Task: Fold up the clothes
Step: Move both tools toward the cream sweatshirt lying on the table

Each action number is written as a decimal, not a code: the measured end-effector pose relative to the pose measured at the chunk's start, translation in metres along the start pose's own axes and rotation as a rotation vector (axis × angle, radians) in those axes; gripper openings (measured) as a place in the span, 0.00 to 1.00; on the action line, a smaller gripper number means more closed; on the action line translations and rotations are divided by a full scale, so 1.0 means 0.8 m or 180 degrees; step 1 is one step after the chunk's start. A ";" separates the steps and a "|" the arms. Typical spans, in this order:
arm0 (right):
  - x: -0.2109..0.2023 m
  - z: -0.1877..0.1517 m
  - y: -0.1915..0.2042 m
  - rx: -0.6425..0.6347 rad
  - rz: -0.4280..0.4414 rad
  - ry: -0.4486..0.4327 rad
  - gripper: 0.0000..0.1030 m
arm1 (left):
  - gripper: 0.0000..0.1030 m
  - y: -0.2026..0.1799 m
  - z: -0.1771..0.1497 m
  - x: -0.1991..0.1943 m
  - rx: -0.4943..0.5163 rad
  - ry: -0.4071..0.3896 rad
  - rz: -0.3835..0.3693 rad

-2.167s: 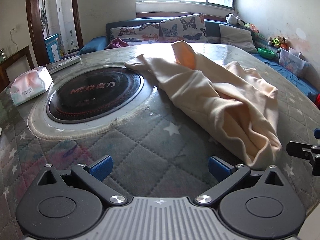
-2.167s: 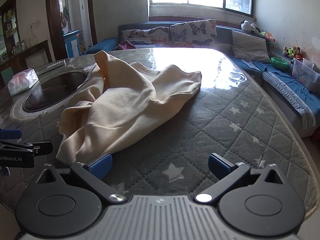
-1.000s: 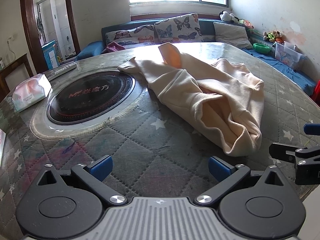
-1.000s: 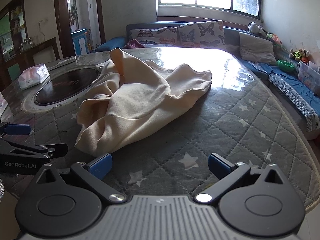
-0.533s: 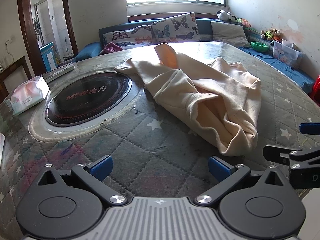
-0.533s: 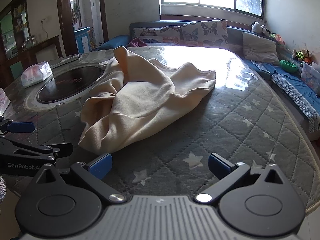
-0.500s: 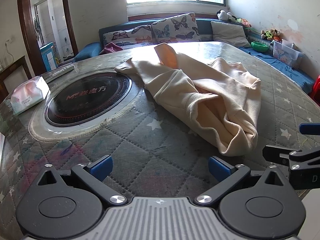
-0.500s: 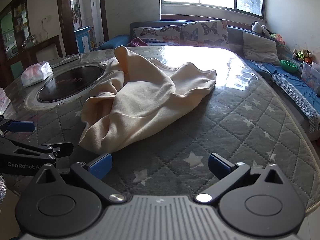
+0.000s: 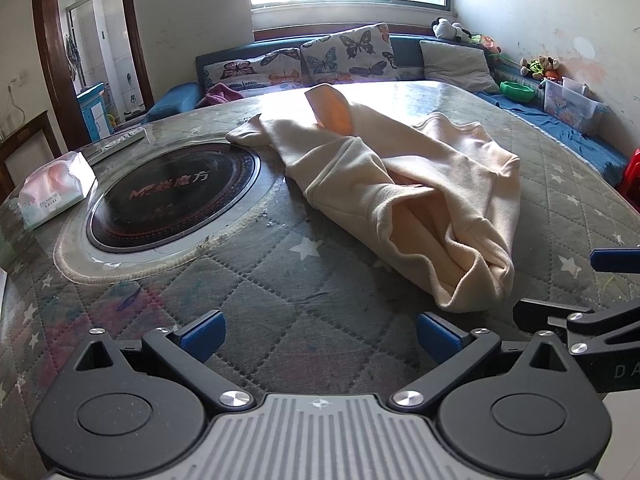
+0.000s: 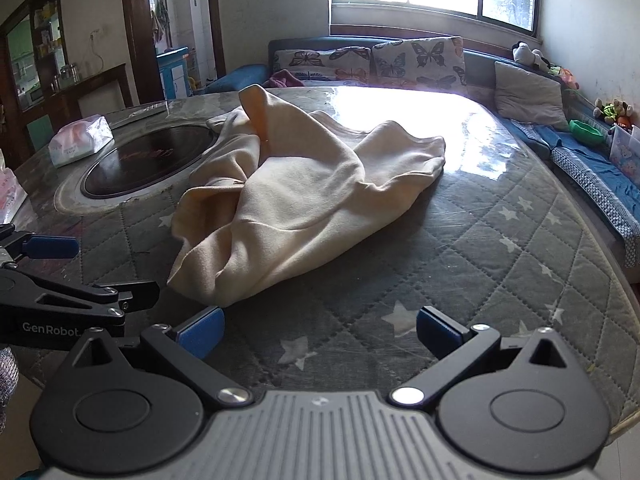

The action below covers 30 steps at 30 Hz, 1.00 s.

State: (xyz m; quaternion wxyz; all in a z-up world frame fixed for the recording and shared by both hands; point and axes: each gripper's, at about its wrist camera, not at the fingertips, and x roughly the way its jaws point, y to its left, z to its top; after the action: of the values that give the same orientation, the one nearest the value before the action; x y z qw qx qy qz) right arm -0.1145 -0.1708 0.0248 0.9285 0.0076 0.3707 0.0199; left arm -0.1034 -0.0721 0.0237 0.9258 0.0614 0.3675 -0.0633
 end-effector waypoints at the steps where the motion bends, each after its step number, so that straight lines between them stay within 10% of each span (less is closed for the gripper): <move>1: 0.000 0.000 0.000 0.0001 0.0000 0.0000 1.00 | 1.00 0.000 0.000 0.000 -0.0002 0.0003 0.0002; 30: 0.002 0.003 0.004 -0.0009 0.0030 0.0012 1.00 | 1.00 -0.001 0.003 0.002 0.0008 0.0018 -0.0037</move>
State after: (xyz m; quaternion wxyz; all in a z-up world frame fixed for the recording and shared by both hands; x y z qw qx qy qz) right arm -0.1117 -0.1677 0.0253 0.9277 0.0080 0.3723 0.0248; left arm -0.1006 -0.0731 0.0239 0.9243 0.0606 0.3704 -0.0689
